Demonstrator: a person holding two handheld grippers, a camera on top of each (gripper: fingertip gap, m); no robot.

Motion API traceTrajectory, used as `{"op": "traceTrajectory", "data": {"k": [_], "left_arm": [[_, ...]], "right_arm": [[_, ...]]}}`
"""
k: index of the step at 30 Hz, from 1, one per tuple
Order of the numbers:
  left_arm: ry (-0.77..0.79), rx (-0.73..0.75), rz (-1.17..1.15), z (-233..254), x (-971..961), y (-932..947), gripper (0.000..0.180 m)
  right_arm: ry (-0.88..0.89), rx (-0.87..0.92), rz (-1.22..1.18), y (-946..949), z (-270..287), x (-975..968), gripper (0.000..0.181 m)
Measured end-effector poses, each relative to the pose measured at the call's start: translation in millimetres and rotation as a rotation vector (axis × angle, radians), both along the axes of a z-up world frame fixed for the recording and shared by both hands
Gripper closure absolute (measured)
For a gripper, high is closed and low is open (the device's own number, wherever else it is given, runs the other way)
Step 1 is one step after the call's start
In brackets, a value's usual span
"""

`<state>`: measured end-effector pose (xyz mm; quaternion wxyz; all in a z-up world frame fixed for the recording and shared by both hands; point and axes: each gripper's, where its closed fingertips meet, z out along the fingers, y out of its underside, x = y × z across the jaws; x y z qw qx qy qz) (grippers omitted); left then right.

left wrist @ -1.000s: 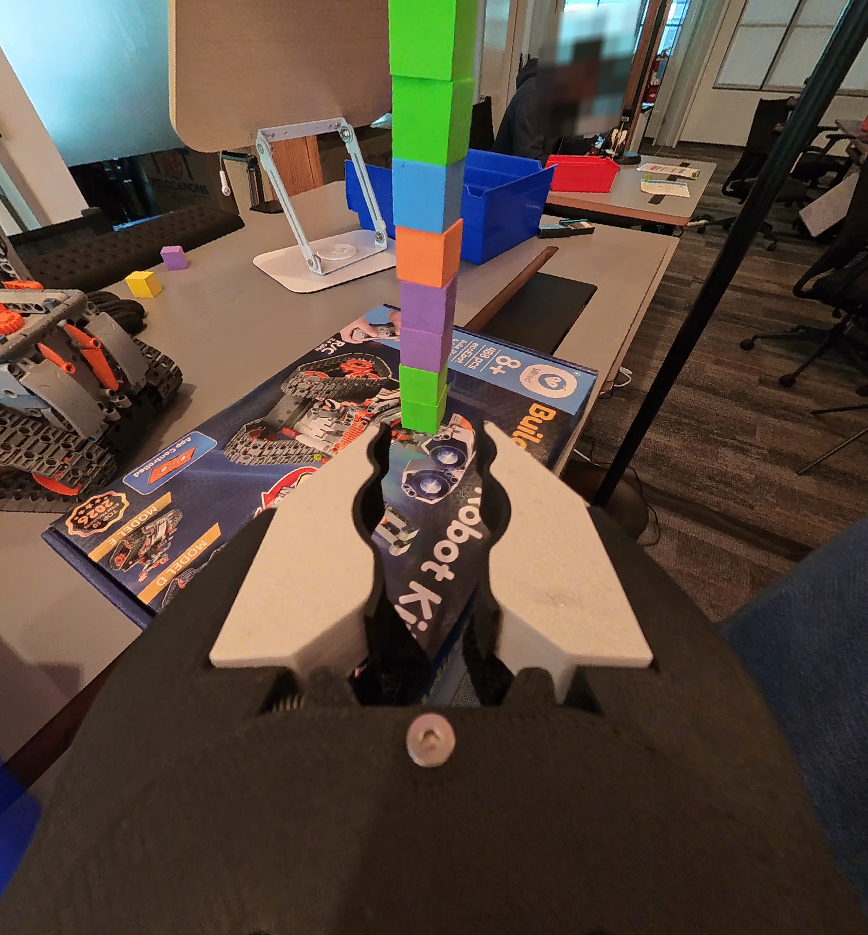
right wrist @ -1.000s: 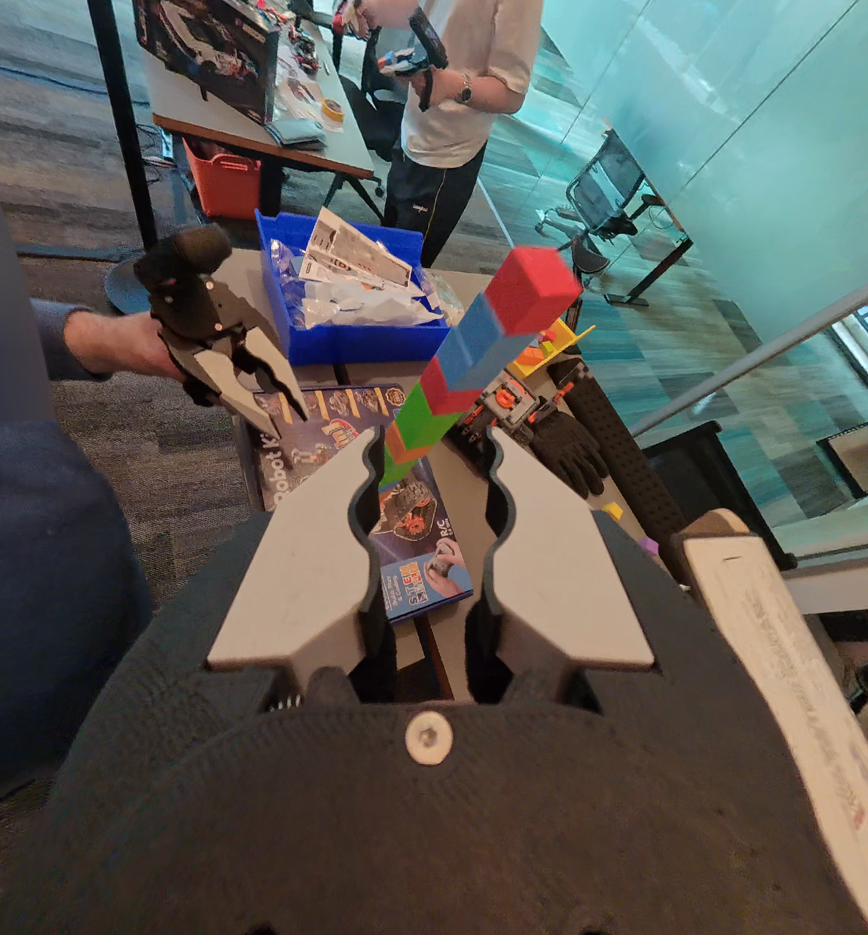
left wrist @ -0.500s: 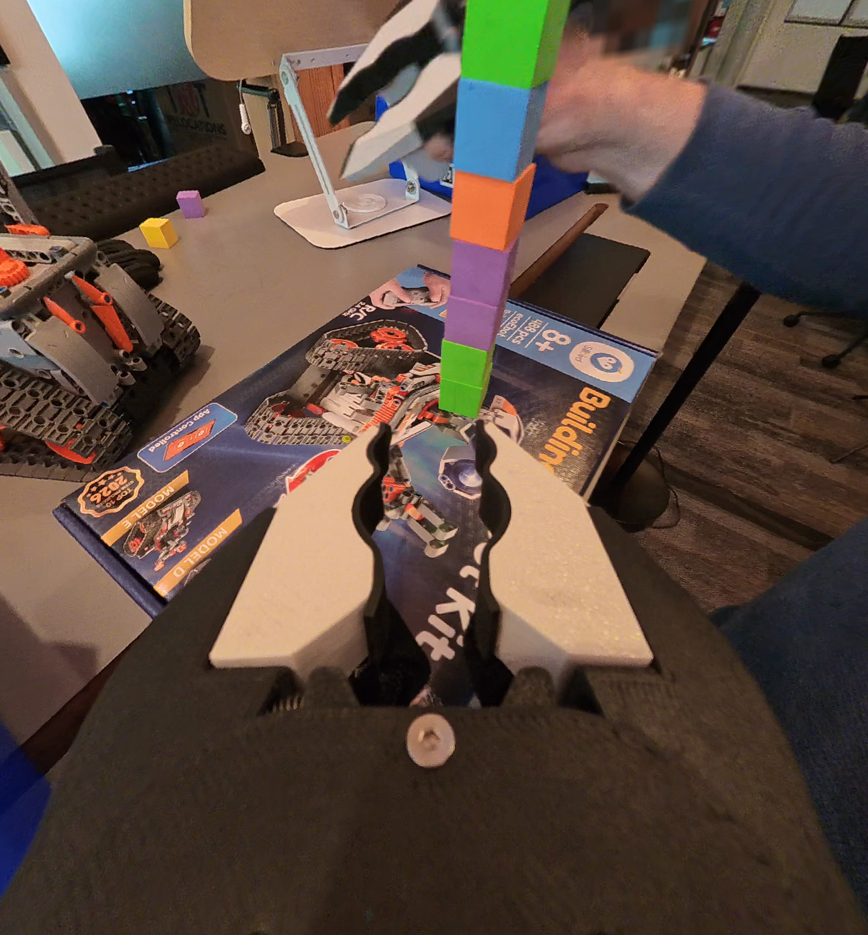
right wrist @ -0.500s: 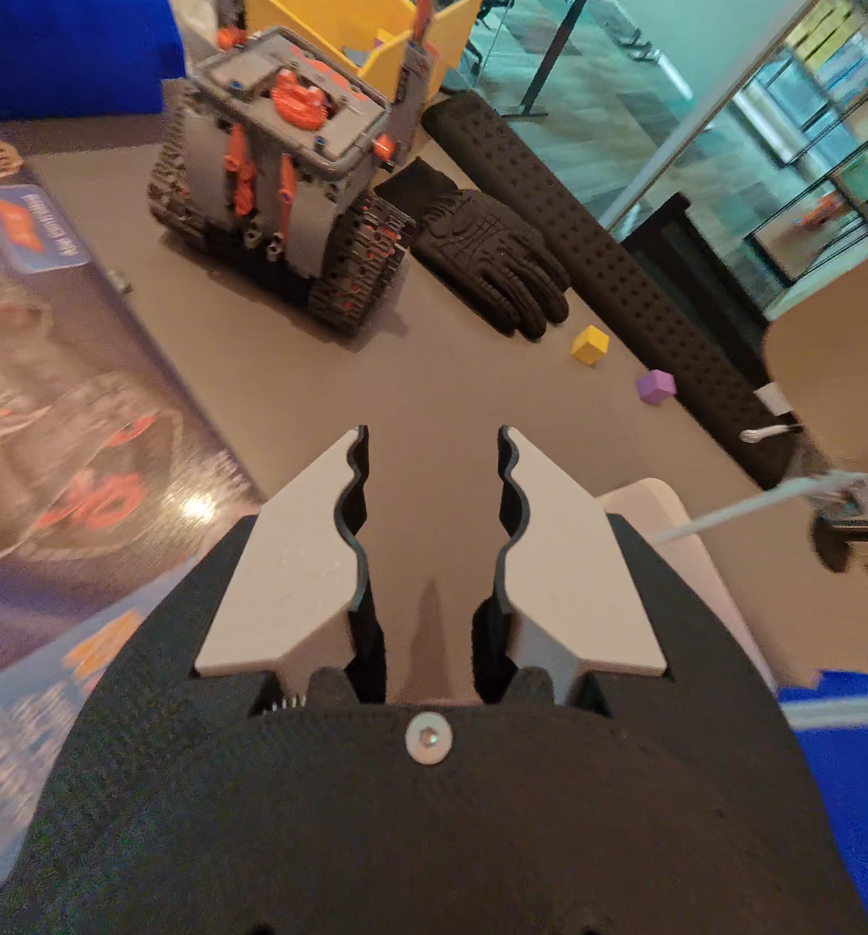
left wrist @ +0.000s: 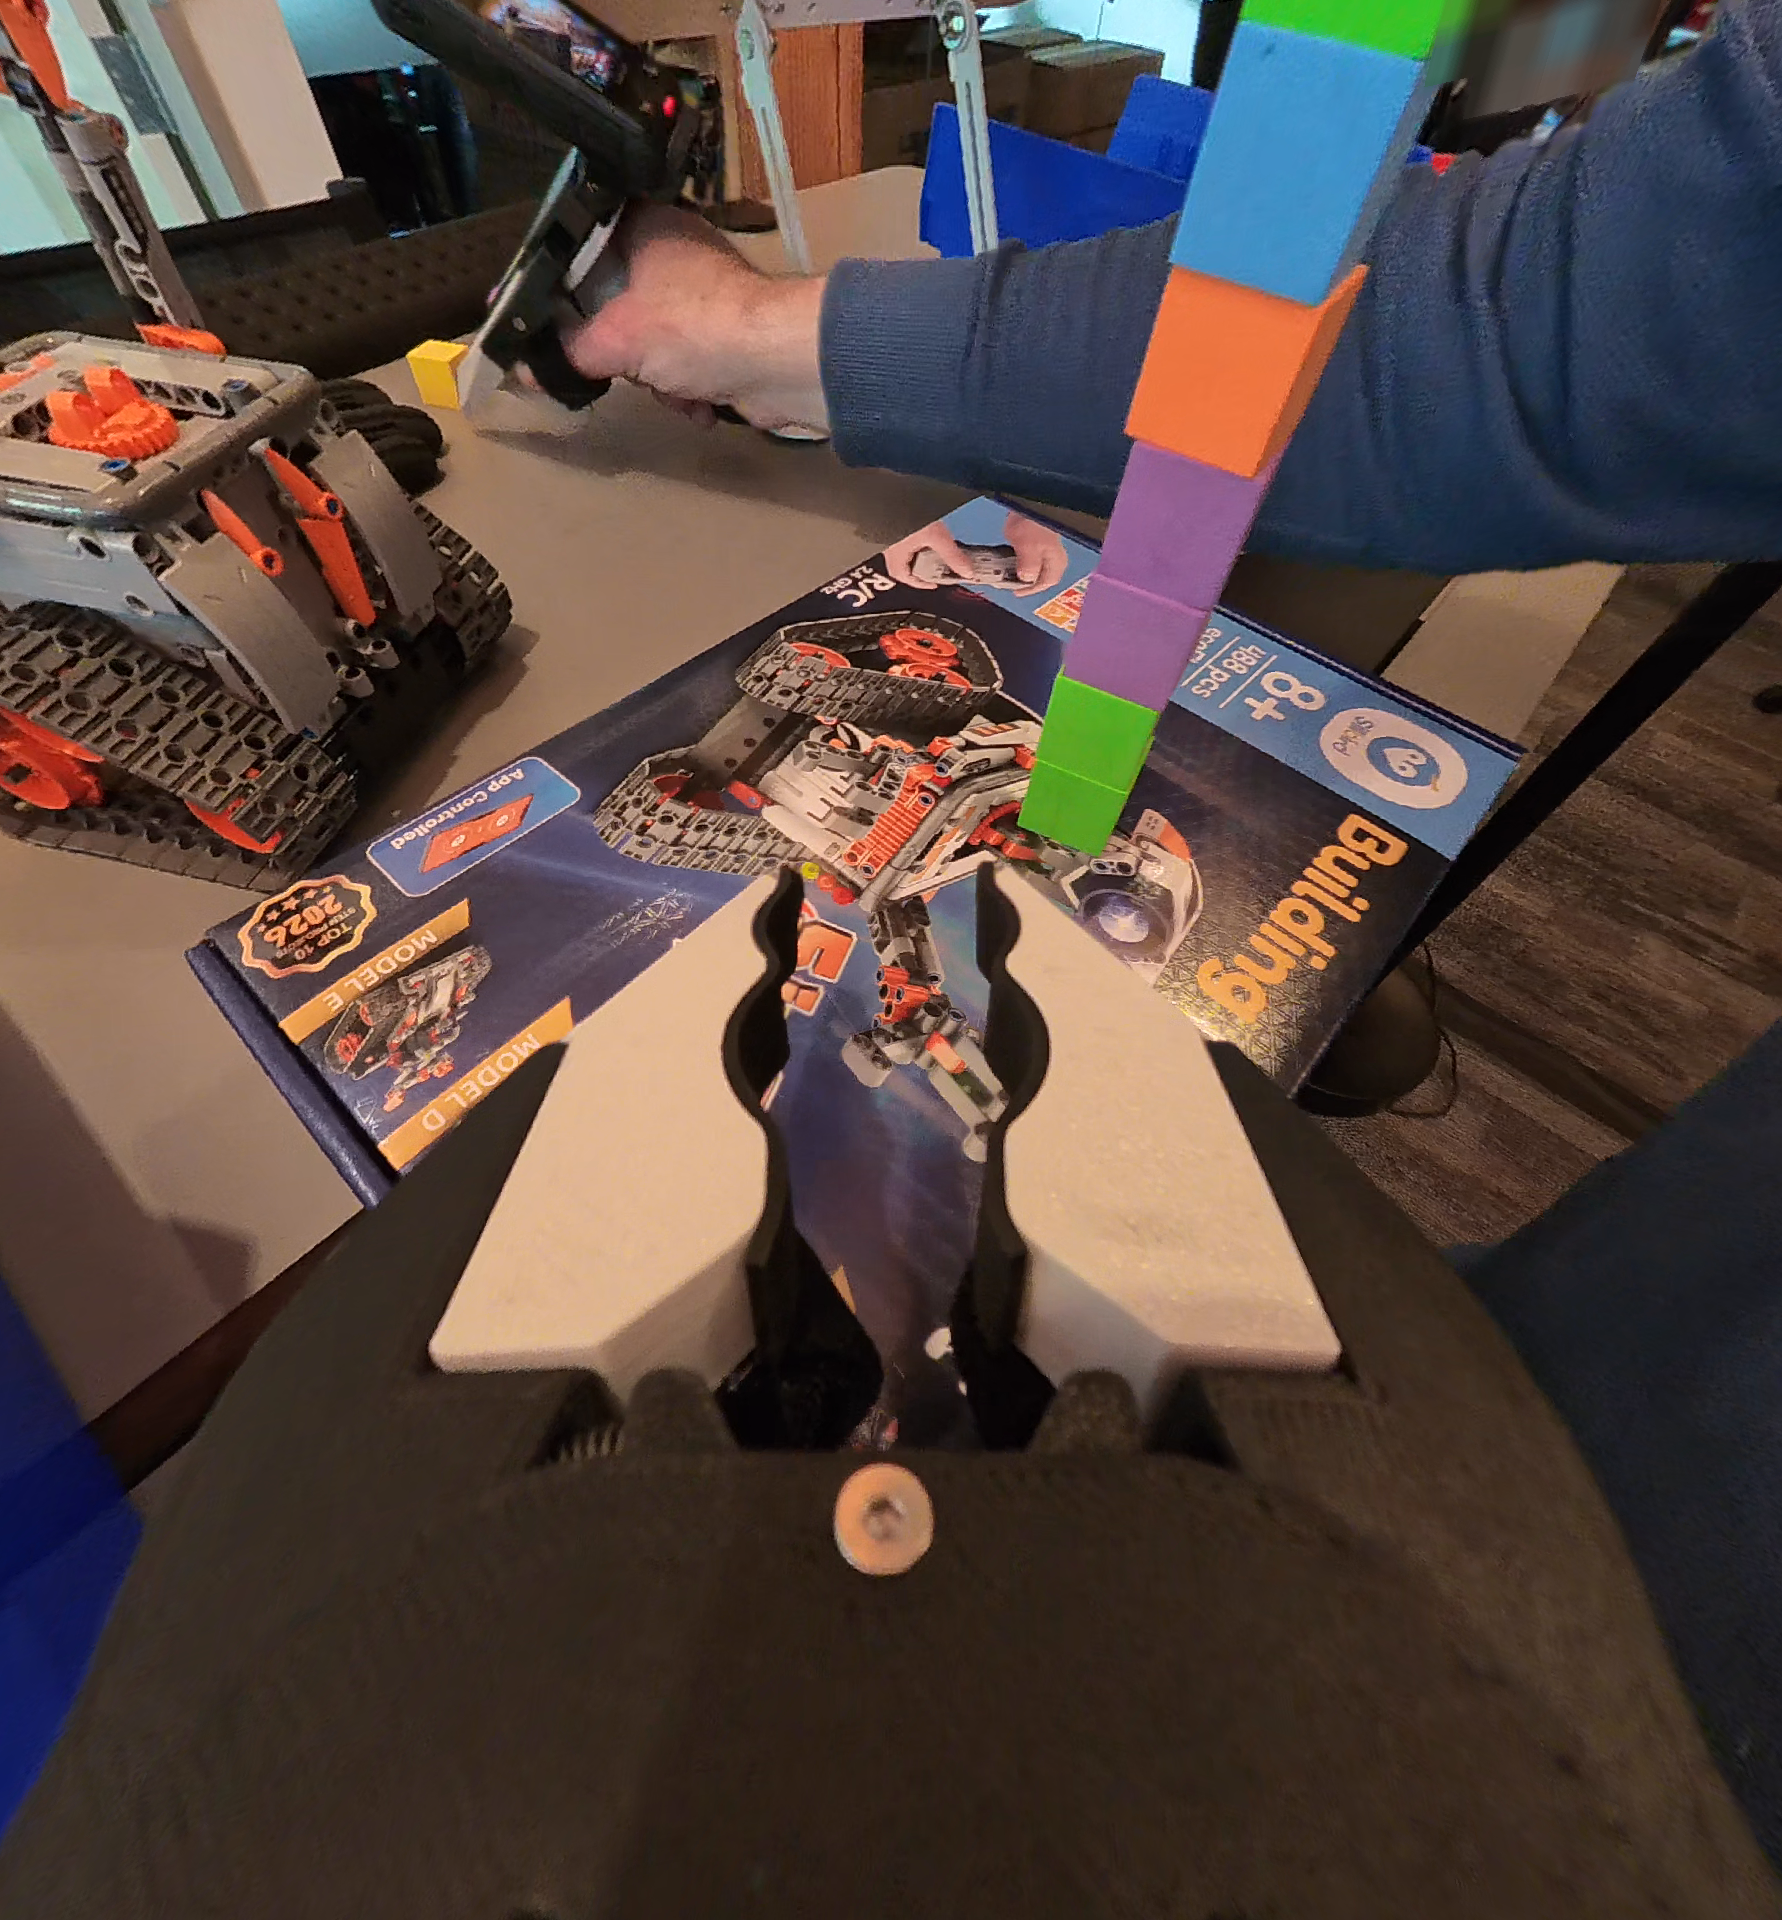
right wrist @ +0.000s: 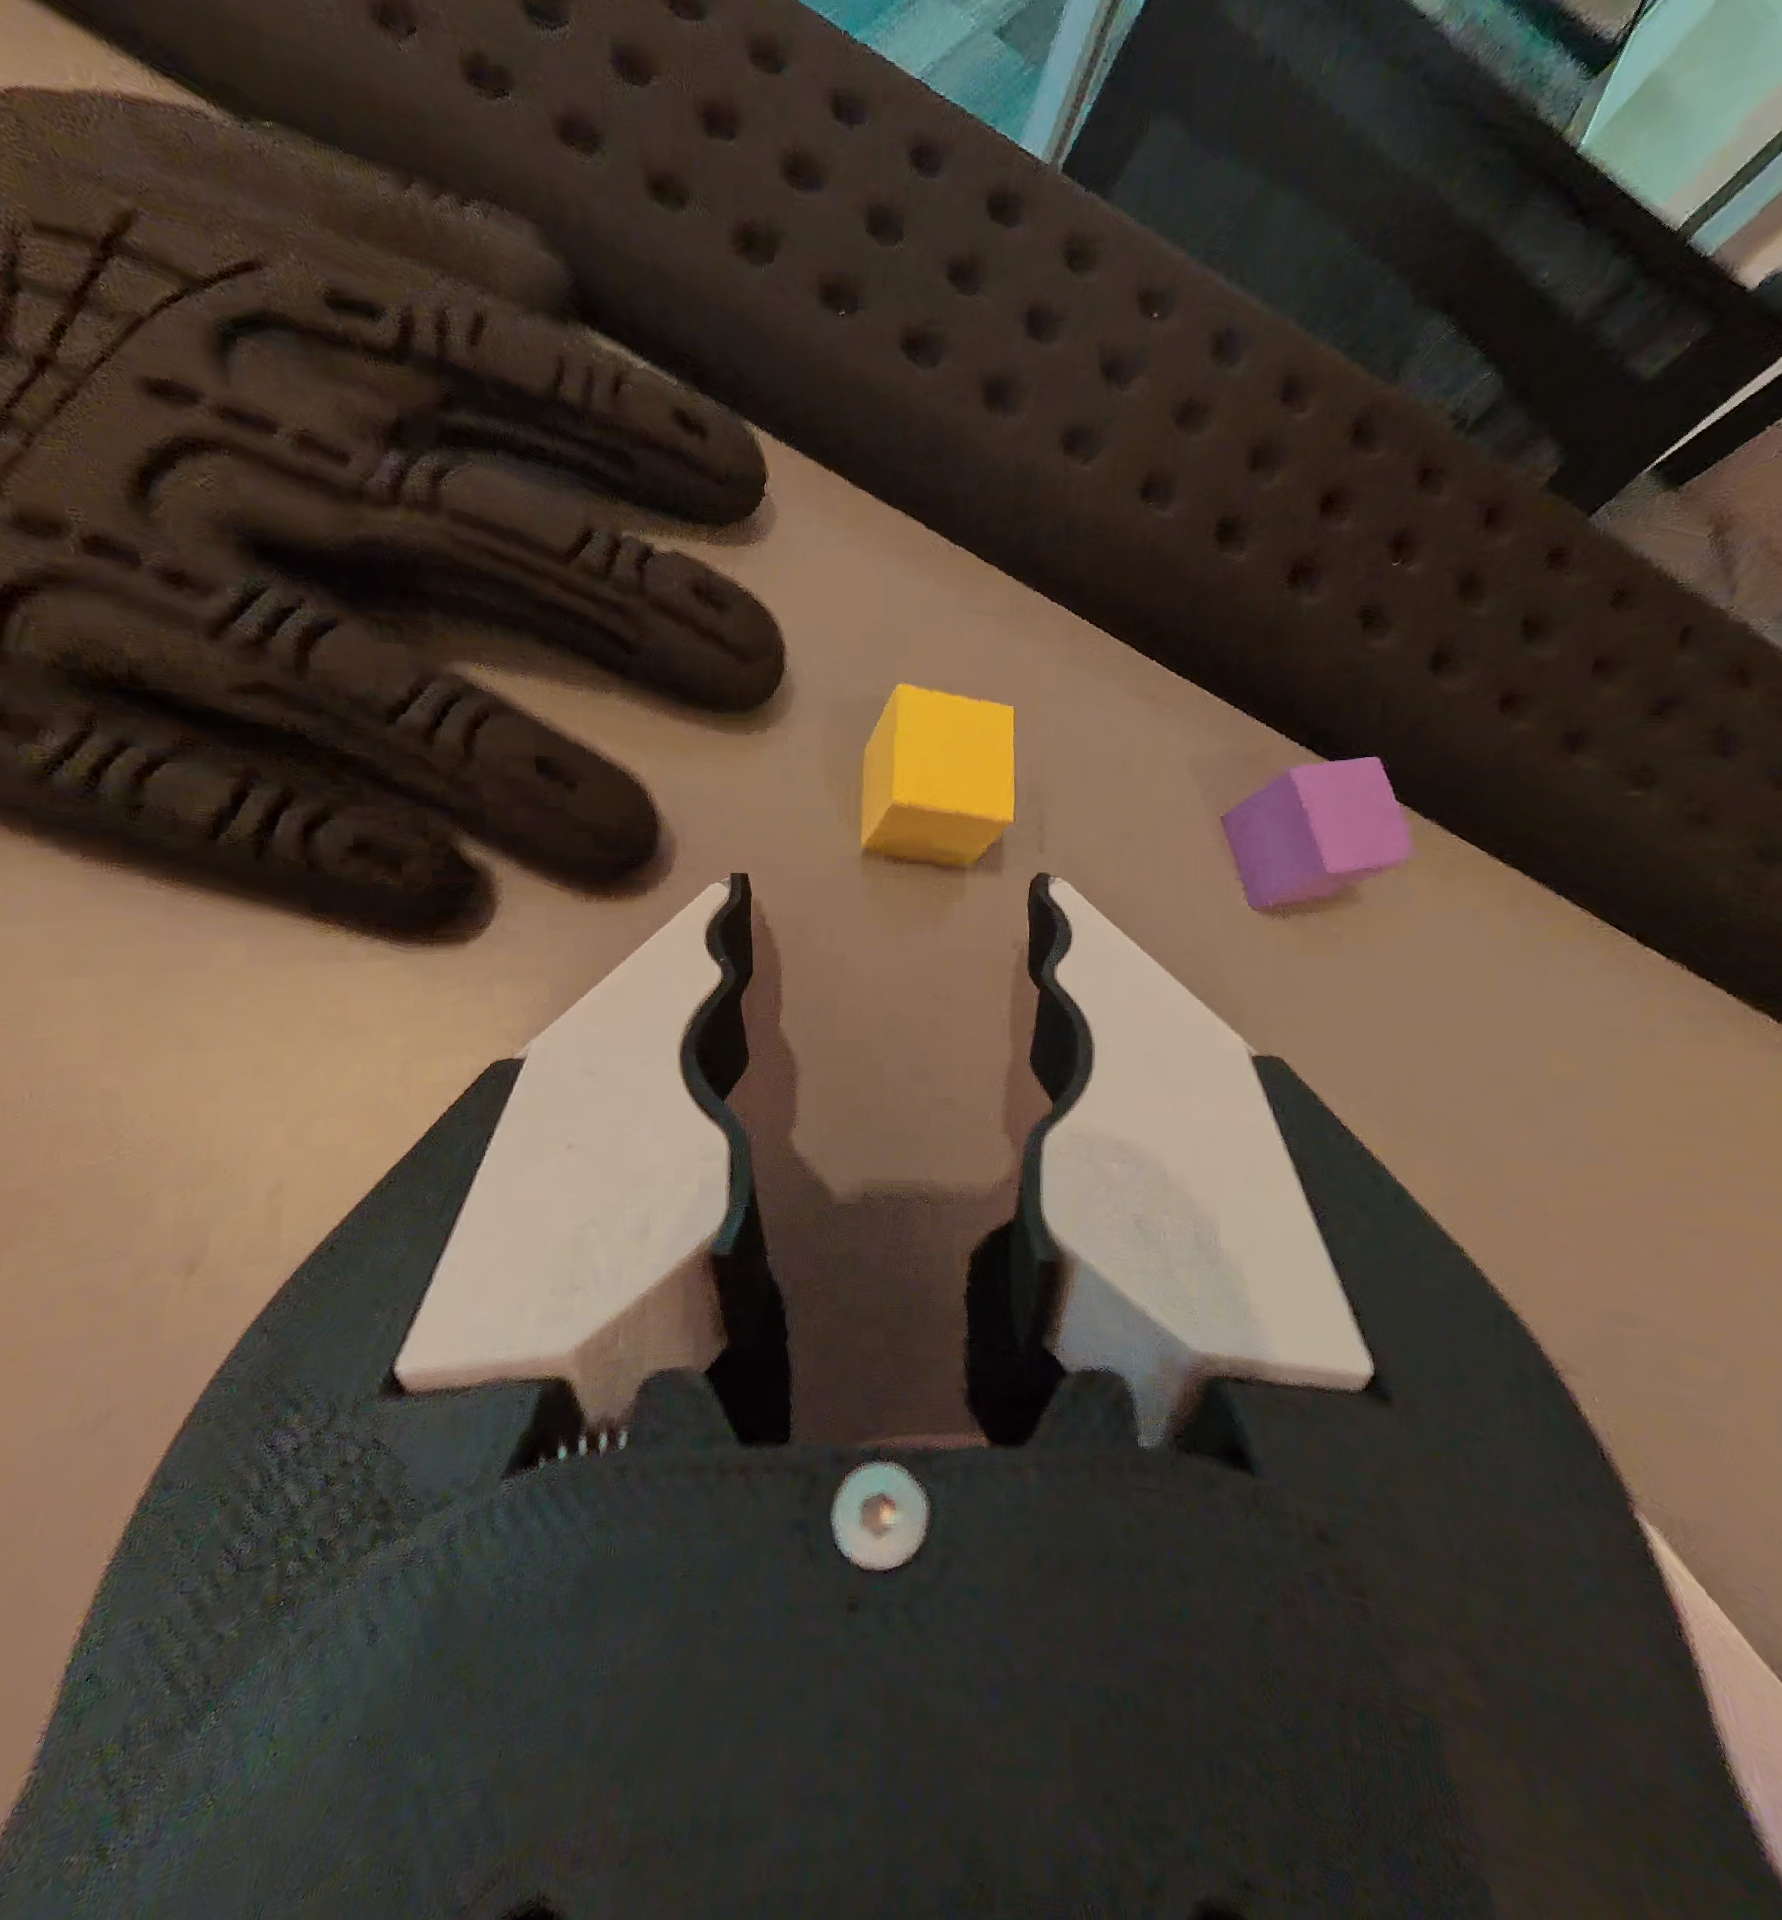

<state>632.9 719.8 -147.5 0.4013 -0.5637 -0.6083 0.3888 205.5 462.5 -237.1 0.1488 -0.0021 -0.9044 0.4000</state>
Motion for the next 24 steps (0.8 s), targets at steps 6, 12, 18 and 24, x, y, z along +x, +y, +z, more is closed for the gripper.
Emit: {"op": "traceTrajectory", "data": {"k": [6,12,18,24], "left_arm": [[-0.009,0.01,0.028,-2,-2,-7,0.147],[-0.011,0.008,0.031,-2,-3,-12,0.148],[0.004,-0.003,-0.017,3,-5,-8,0.147],[0.02,-0.042,-0.084,11,-7,-1,0.147]], "right_arm": [[-0.133,0.002,-0.003,-33,-13,-13,0.152],[-0.147,-0.021,0.054,-20,1,3,0.154],[-0.006,-0.036,0.223,62,43,65,0.154],[0.032,-0.119,0.345,176,89,140,0.154]]}}
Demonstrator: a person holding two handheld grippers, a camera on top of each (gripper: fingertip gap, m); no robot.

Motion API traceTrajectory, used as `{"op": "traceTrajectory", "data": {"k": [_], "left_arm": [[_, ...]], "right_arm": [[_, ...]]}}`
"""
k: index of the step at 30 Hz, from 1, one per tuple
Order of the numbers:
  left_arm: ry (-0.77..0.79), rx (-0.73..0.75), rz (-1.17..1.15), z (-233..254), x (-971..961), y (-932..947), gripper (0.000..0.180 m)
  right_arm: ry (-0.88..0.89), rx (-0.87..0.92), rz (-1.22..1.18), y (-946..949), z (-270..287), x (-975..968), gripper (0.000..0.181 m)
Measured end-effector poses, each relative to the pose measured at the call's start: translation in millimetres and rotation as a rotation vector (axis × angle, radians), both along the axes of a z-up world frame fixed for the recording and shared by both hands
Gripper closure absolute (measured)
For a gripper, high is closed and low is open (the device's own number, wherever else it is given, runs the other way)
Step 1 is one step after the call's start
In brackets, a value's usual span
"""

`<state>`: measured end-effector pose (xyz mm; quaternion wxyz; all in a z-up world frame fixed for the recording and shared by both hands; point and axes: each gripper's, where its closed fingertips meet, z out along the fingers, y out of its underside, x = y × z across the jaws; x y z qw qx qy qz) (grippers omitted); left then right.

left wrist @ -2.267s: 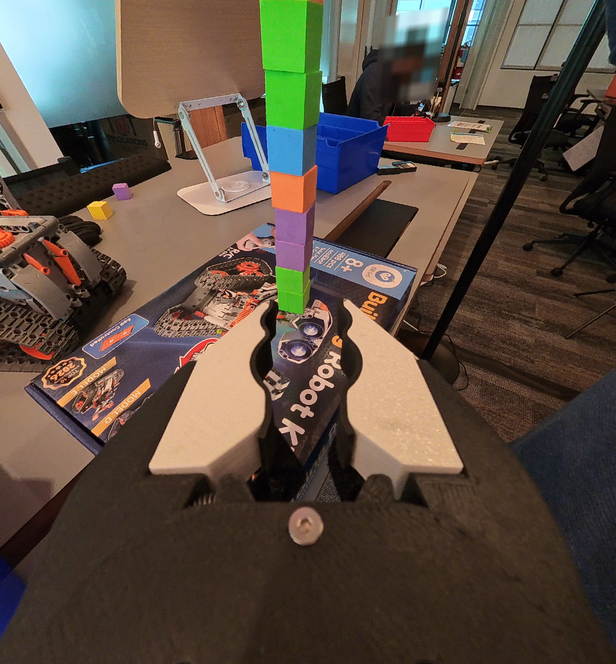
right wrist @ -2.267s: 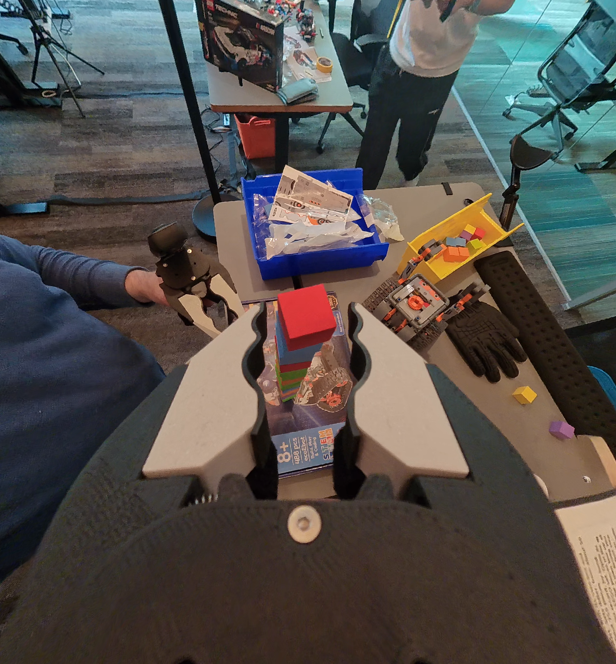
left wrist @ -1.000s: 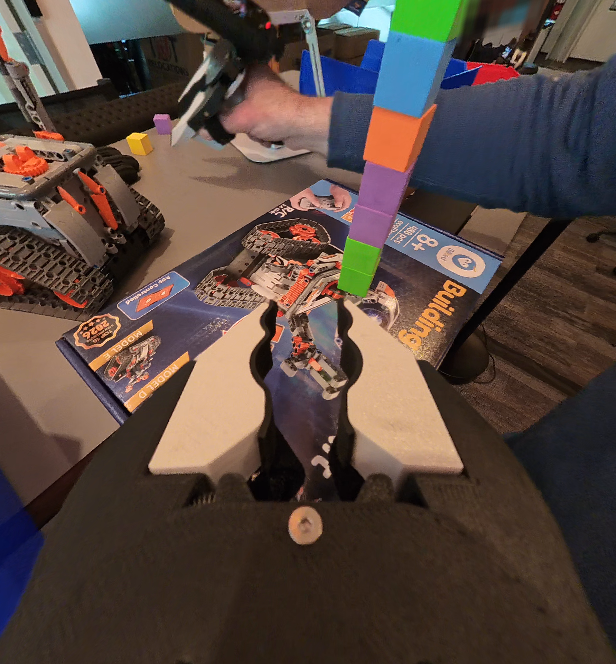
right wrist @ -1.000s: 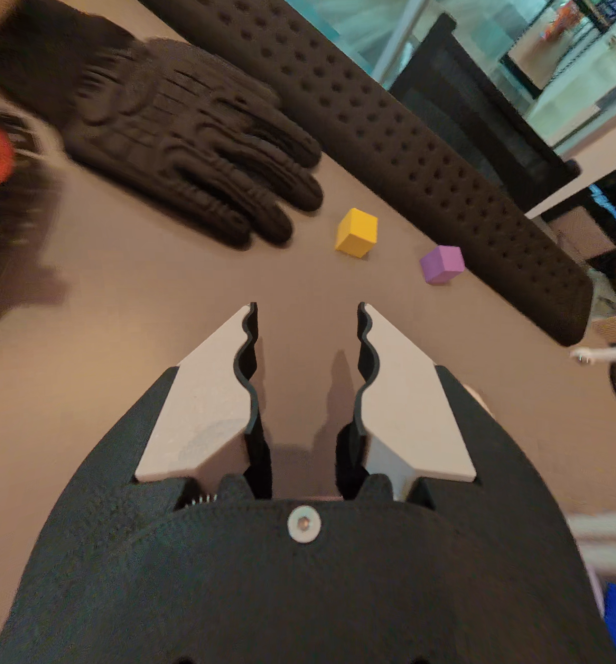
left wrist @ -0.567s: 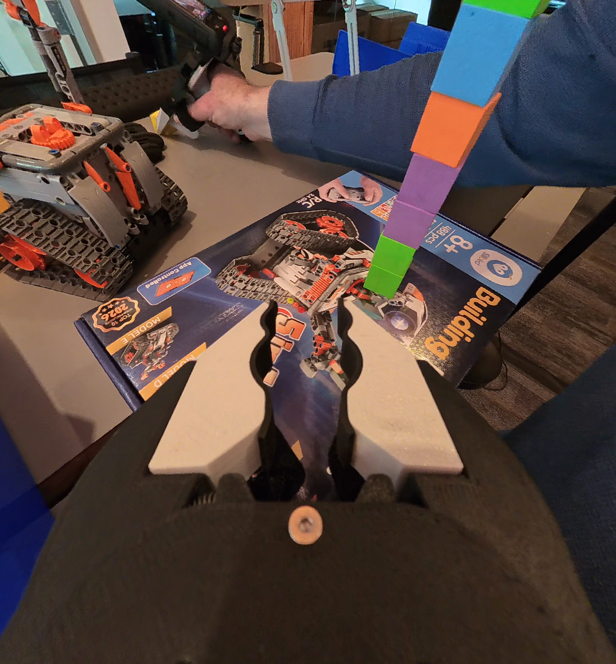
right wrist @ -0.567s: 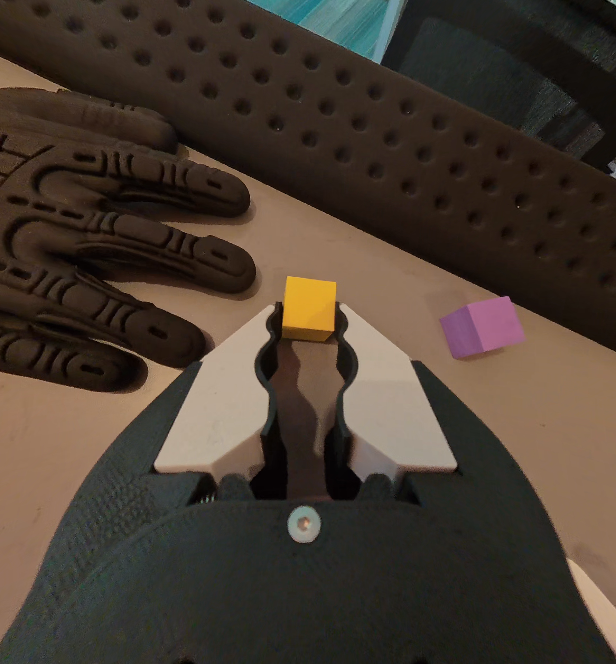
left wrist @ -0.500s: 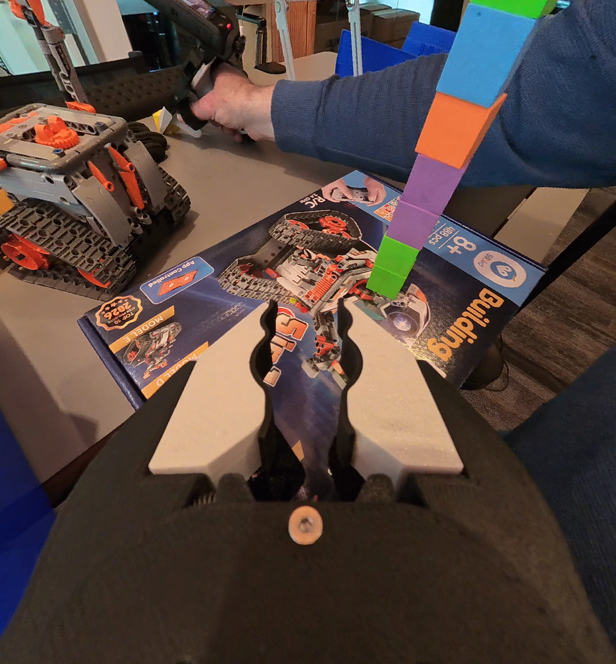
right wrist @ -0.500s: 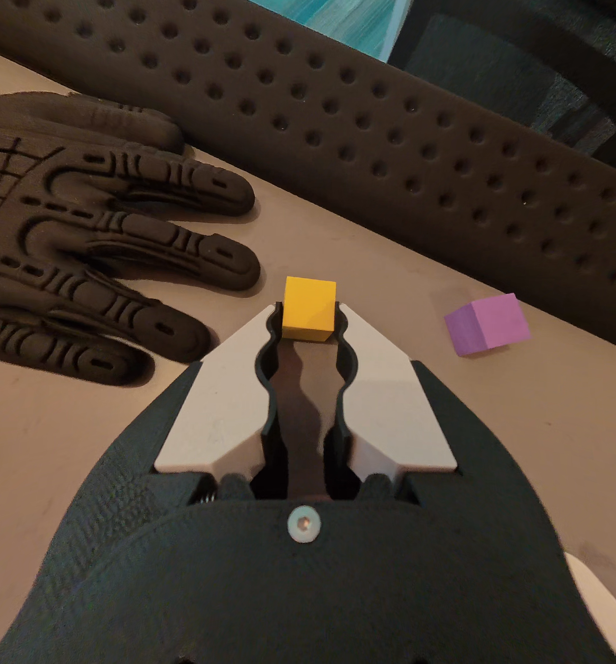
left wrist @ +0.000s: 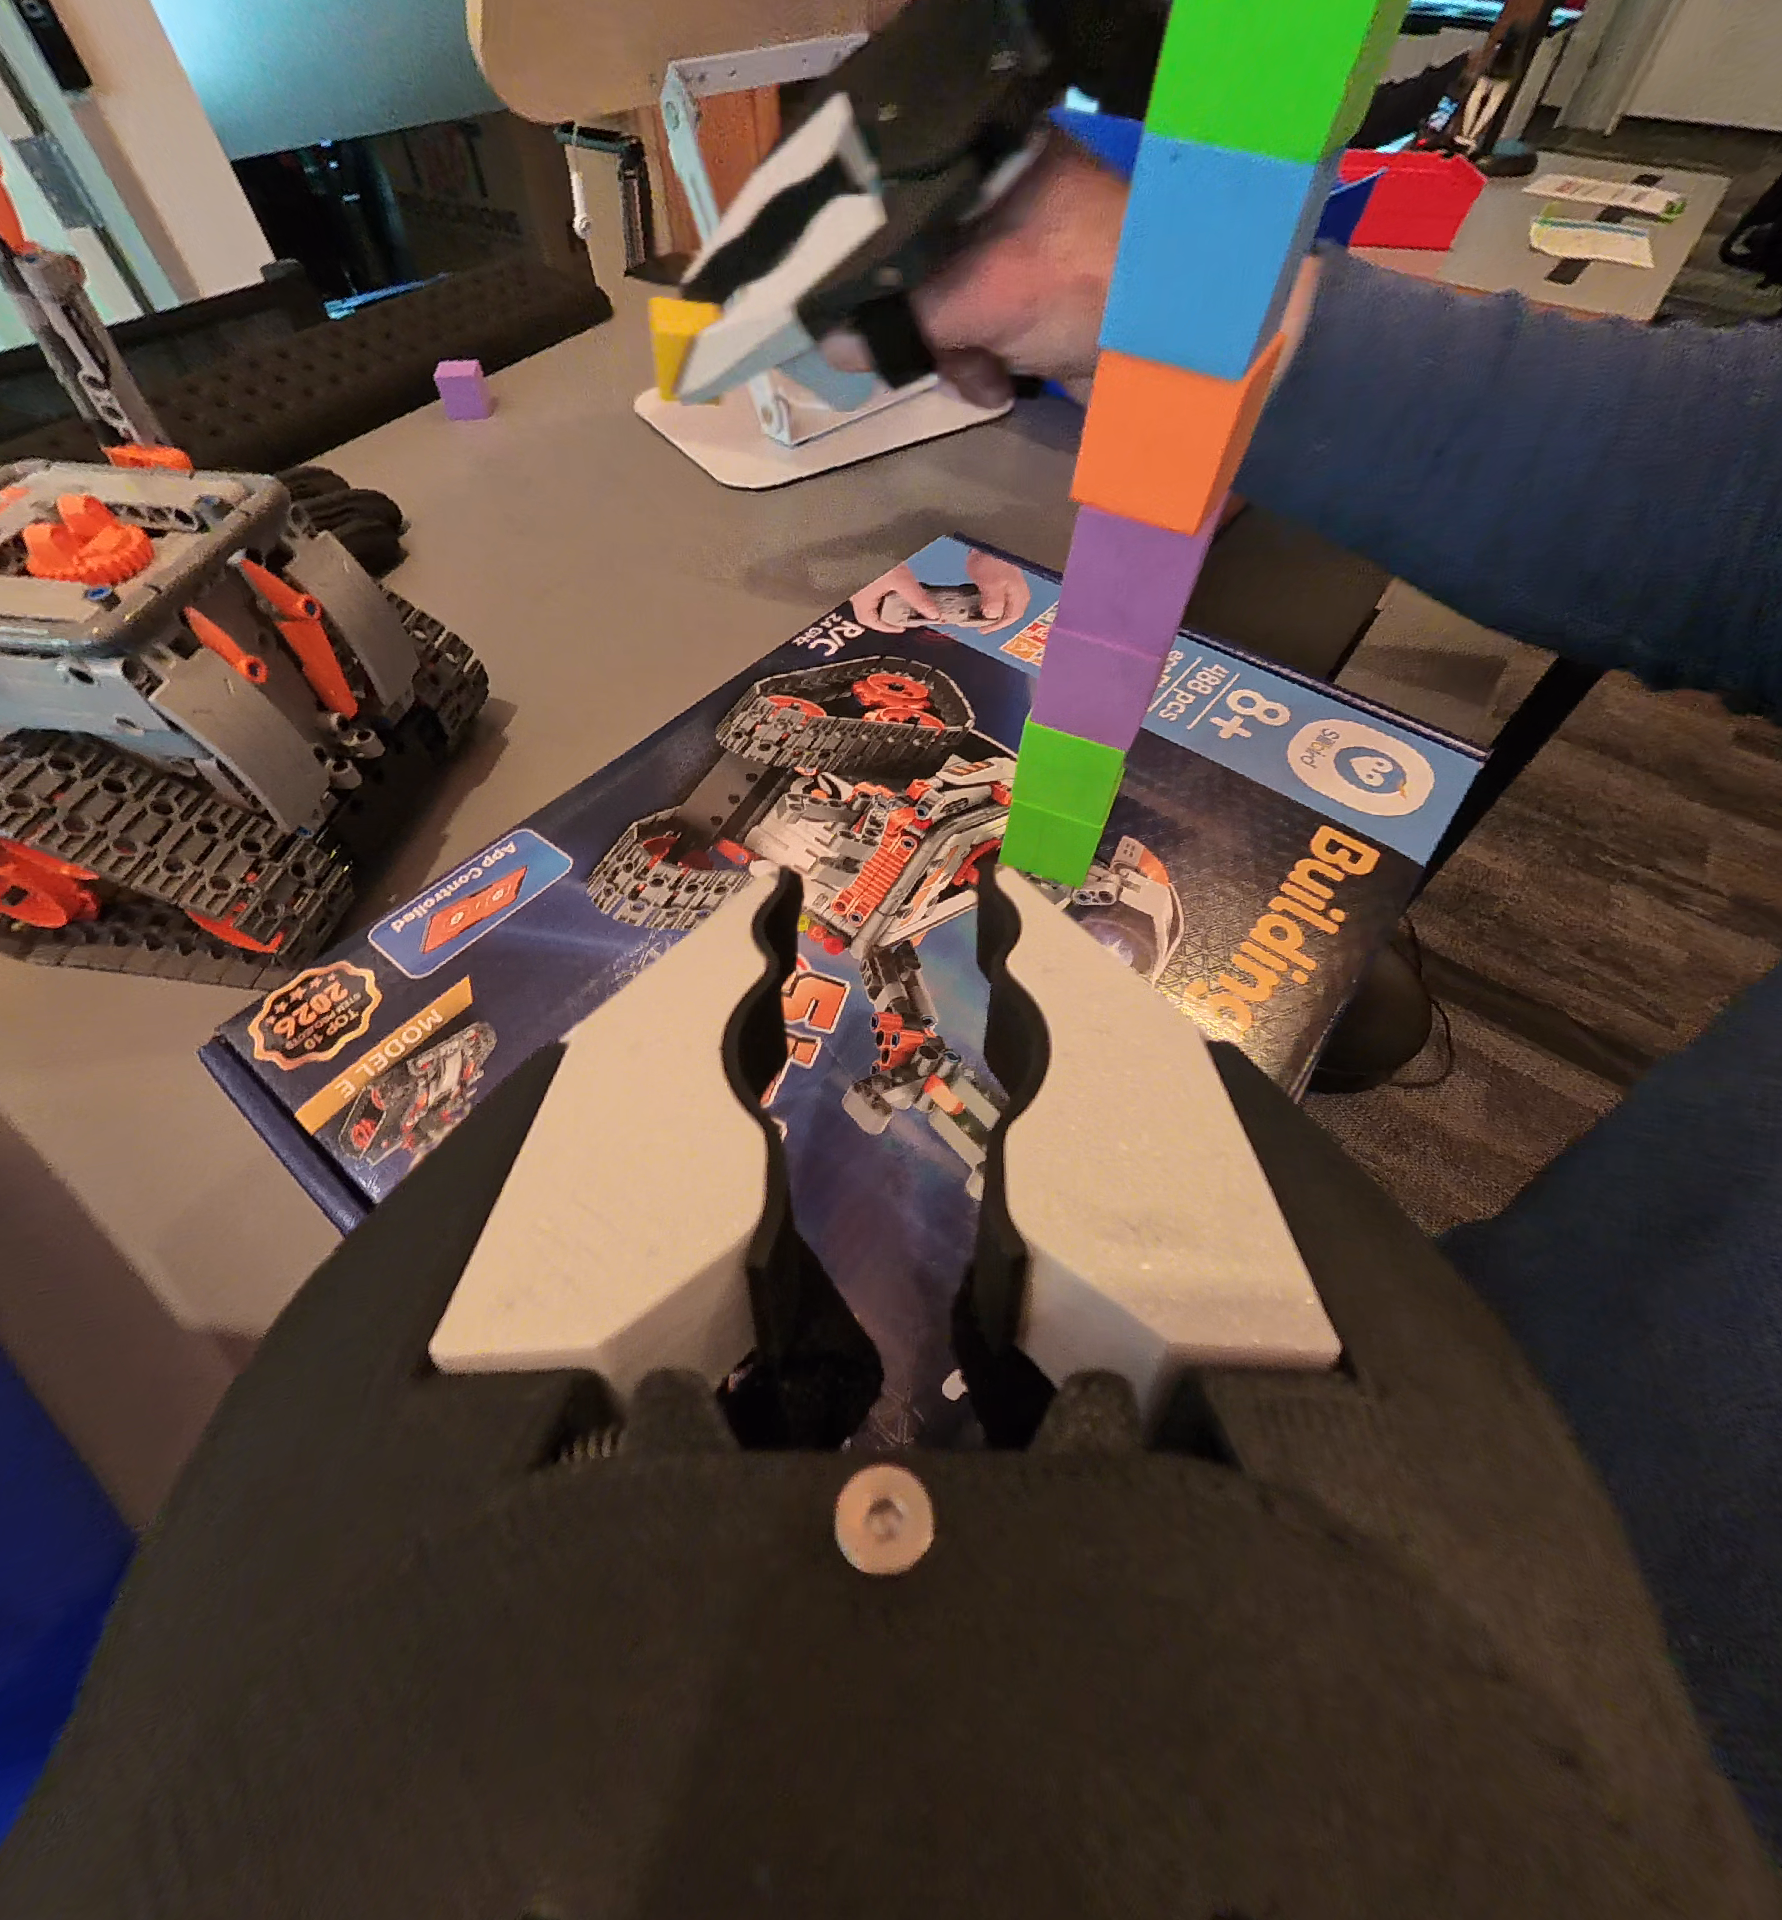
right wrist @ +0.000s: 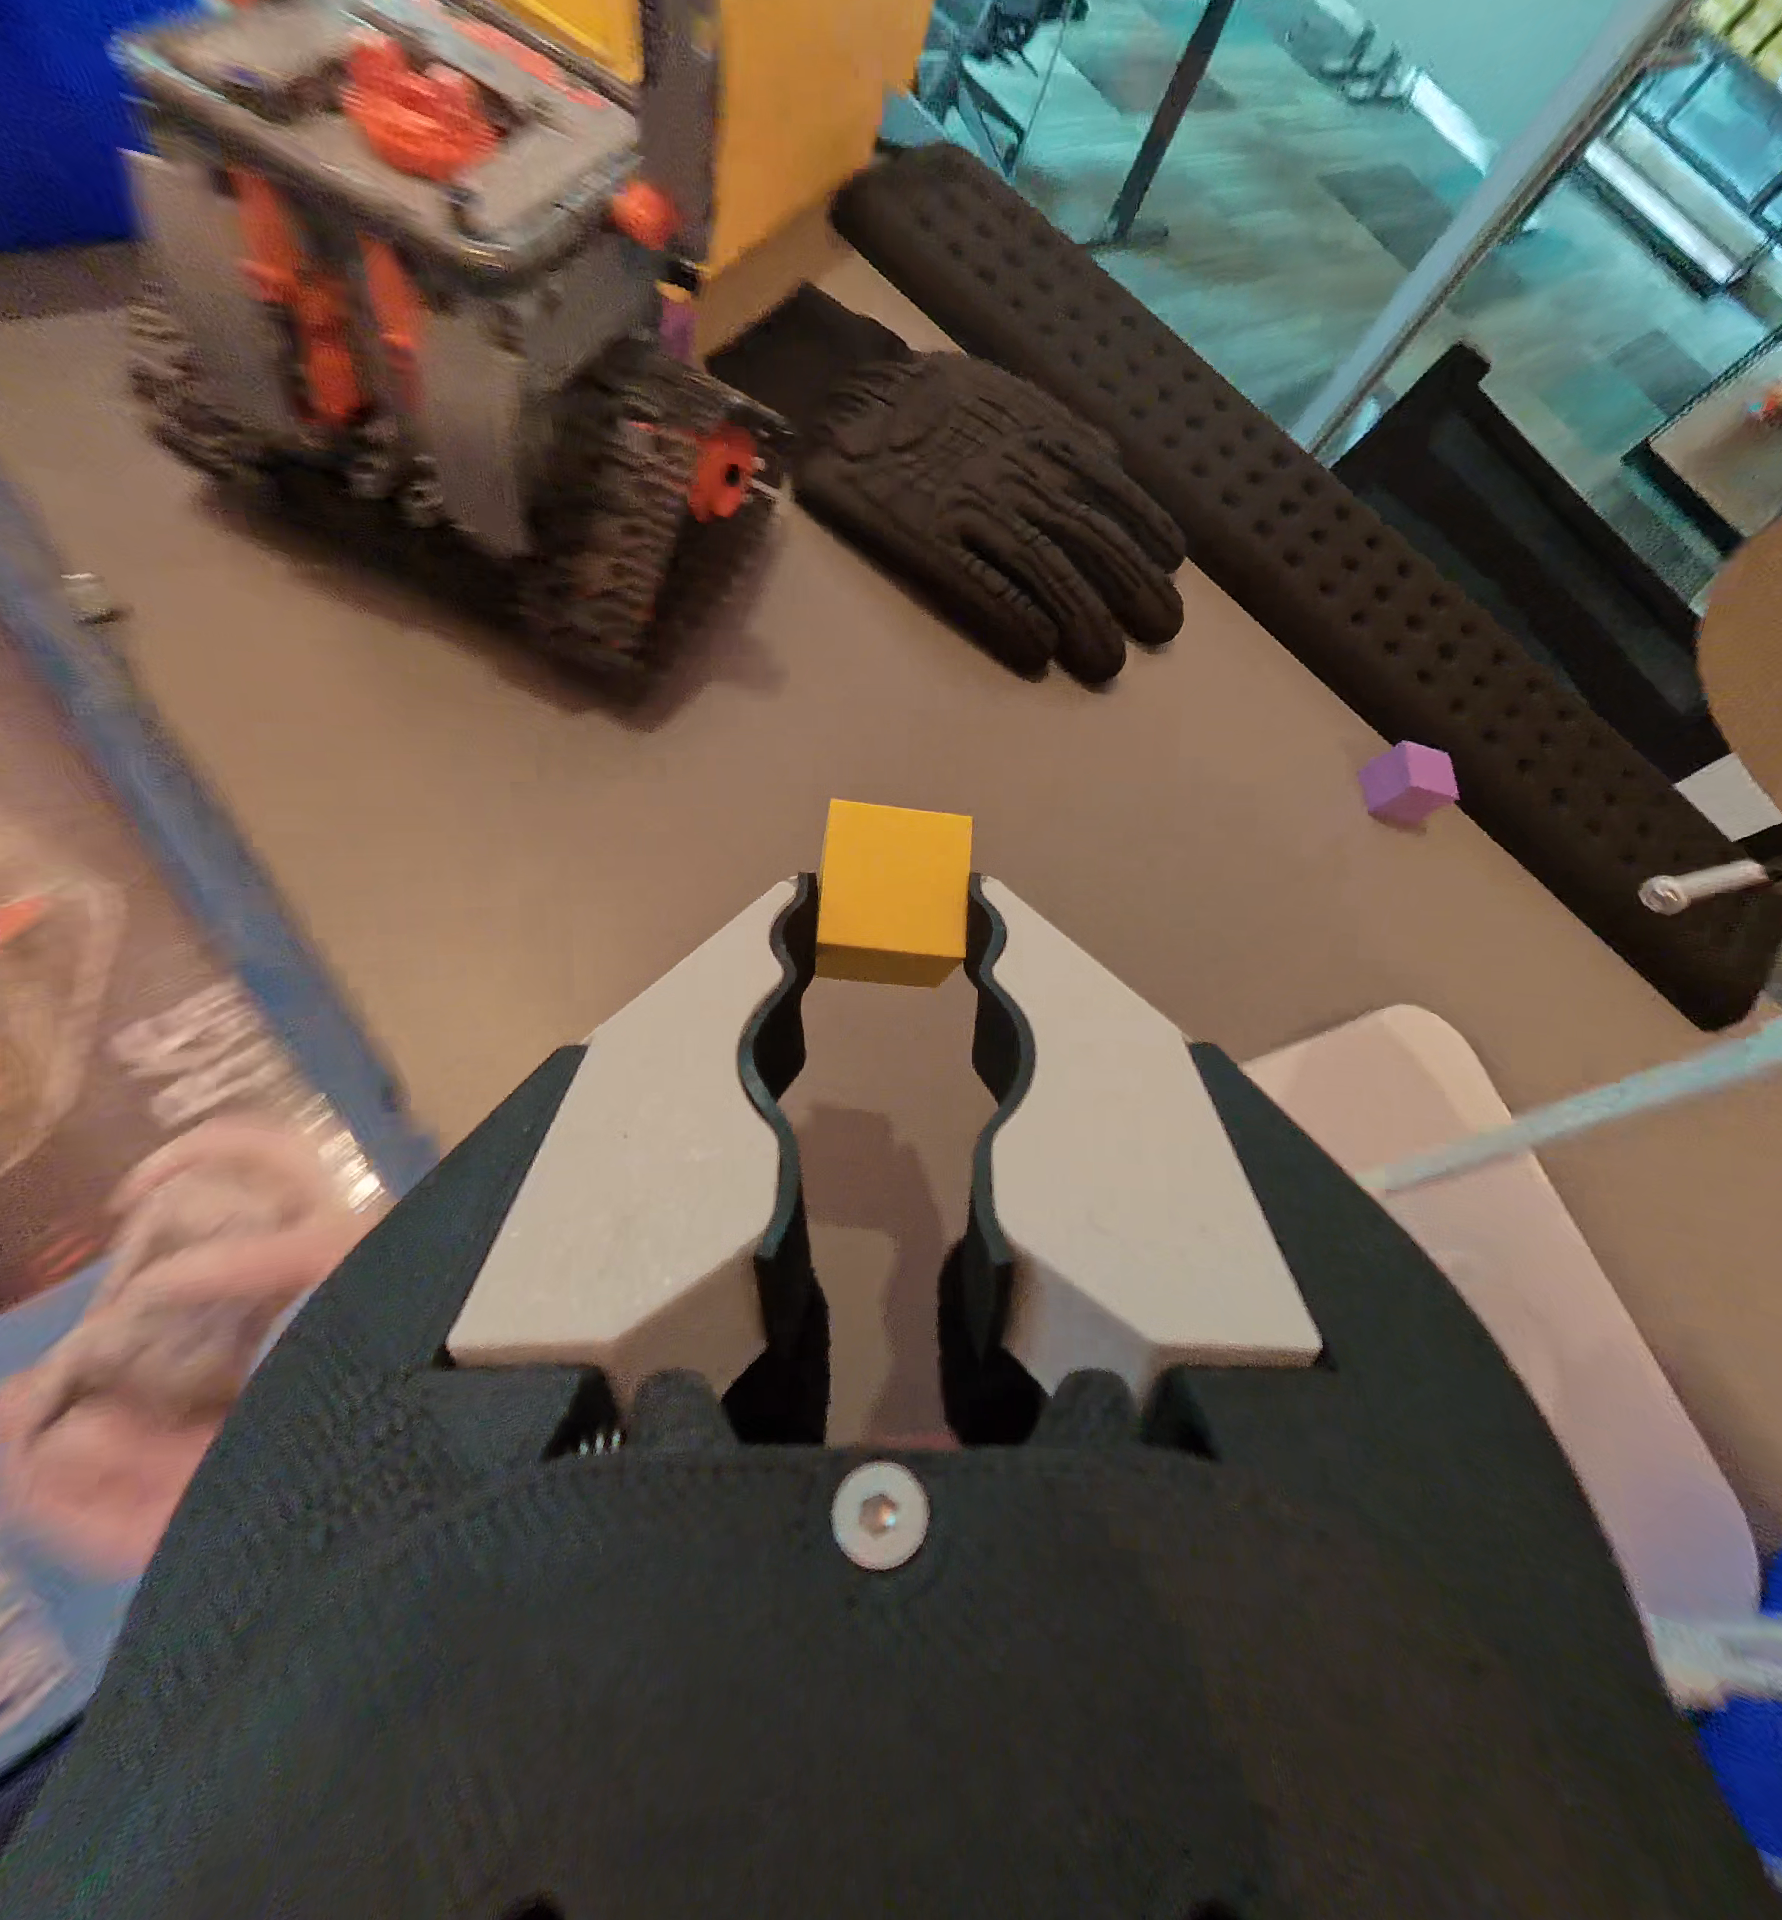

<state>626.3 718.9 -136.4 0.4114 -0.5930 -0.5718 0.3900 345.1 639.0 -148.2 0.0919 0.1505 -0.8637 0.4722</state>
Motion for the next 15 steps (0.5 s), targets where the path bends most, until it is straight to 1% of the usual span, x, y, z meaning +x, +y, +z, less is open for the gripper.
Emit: {"op": "traceTrajectory", "data": {"k": [2,4,6,10,15], "left_arm": [[0.012,0.002,-0.02,3,0,2,0.148],[0.026,0.011,-0.041,7,2,5,0.147],[0.041,0.014,-0.062,10,3,9,0.148],[0.05,0.005,-0.101,12,6,19,0.147],[0.067,0.006,-0.14,15,12,32,0.148]], "right_arm": [[0.001,-0.014,0.041,41,18,23,0.154],[0.008,-0.067,0.121,80,49,51,0.154],[-0.002,-0.081,0.202,119,84,80,0.154],[-0.07,-0.194,0.367,182,180,139,0.154],[-0.03,-0.269,0.485,217,287,200,0.154]]}}
